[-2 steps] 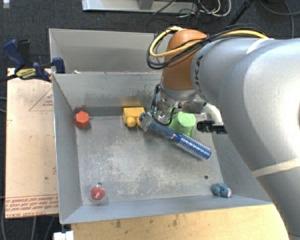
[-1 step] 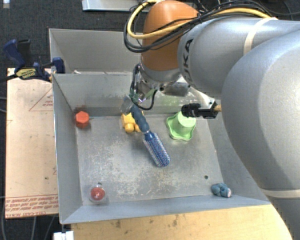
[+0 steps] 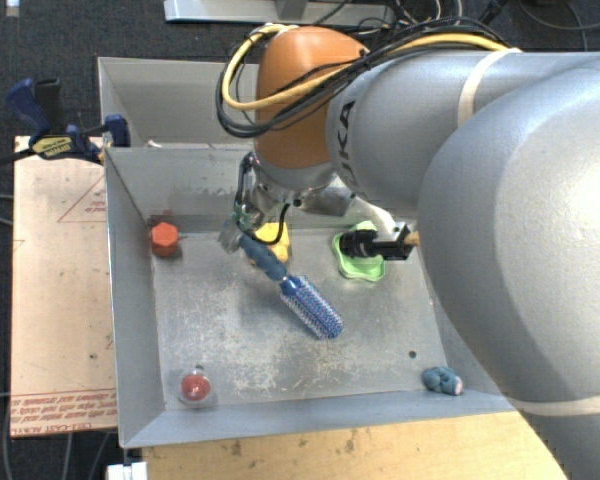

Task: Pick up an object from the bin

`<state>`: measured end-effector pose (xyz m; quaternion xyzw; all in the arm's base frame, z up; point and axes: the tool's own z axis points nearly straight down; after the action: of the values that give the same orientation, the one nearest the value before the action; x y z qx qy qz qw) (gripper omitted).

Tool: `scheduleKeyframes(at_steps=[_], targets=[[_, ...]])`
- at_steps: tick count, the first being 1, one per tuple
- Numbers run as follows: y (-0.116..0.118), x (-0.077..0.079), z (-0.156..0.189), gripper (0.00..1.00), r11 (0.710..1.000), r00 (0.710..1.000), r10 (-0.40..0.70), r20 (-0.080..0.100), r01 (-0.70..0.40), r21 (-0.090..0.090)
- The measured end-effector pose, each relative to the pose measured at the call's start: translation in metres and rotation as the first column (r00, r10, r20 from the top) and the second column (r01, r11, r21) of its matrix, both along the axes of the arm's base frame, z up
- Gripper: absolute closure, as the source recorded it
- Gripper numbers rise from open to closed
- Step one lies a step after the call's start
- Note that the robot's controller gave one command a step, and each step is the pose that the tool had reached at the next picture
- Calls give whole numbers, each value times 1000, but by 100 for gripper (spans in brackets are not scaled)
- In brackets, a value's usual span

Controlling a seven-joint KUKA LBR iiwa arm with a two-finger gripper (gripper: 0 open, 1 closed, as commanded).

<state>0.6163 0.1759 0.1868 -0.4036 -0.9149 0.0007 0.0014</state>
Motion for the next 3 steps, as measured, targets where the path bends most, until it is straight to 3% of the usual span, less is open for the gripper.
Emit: scheduleKeyframes(at_steps=[1,2,3], targets=[[18,-82,-2,100,999,999,-50,-3,50,-1],[-27,-67,3,100,978,978,211,2,-211,-1],[-28,-72,76,100,983,983,183,12,-183,1]])
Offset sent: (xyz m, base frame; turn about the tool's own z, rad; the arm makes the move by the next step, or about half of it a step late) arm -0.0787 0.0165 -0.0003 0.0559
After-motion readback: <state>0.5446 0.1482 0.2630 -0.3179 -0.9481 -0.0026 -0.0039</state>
